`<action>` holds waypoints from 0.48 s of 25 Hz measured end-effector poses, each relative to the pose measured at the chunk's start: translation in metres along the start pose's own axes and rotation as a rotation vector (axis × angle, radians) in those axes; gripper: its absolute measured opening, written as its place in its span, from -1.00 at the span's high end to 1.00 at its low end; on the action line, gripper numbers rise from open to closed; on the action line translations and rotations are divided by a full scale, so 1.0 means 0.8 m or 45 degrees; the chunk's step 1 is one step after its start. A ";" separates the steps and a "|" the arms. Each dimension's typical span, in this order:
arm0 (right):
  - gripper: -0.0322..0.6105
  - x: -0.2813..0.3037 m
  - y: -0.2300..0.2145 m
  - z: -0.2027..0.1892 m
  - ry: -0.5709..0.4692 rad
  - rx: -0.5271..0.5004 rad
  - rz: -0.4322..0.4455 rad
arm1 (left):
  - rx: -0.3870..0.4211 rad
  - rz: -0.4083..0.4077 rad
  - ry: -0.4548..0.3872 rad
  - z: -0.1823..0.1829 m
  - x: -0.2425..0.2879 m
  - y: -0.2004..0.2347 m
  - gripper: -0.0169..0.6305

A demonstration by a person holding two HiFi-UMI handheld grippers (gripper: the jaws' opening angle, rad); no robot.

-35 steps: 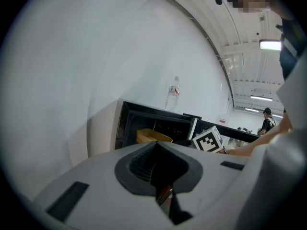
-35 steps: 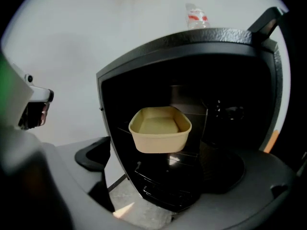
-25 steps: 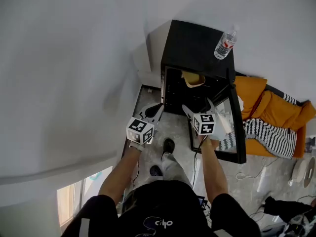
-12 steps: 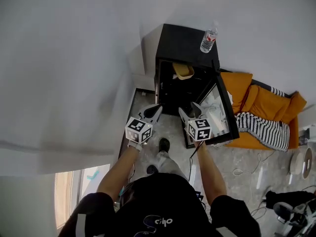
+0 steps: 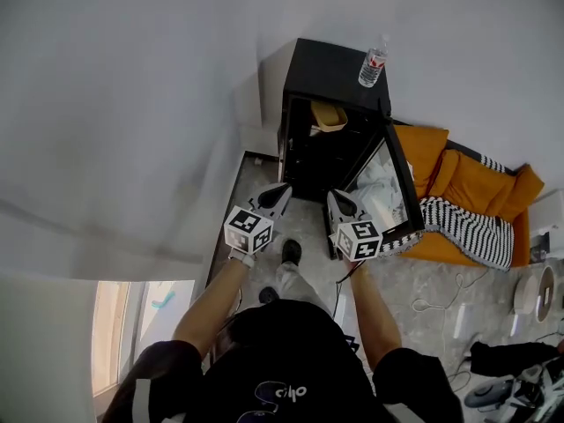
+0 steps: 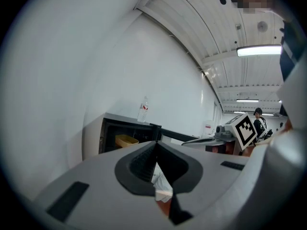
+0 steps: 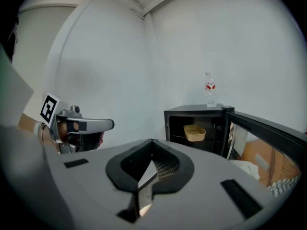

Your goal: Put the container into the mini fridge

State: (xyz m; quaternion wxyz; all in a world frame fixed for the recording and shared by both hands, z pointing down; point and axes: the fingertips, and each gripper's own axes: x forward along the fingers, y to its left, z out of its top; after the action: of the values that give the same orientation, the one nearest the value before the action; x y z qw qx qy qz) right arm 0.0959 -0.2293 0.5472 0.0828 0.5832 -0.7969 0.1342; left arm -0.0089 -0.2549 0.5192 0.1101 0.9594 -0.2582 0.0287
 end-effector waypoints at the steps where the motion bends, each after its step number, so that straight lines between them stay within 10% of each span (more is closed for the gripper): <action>1: 0.88 -0.003 0.005 -0.001 -0.002 -0.002 0.010 | -0.003 0.001 -0.002 -0.001 -0.003 -0.002 0.92; 12: 0.88 -0.023 0.056 0.000 -0.017 -0.003 0.096 | -0.022 0.024 0.006 -0.015 -0.035 -0.006 0.92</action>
State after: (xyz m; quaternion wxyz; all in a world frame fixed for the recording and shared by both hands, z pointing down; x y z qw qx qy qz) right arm 0.0591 -0.2003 0.5368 0.0731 0.5535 -0.8189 0.1327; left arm -0.0308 -0.2344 0.5266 0.1188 0.9559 -0.2671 0.0297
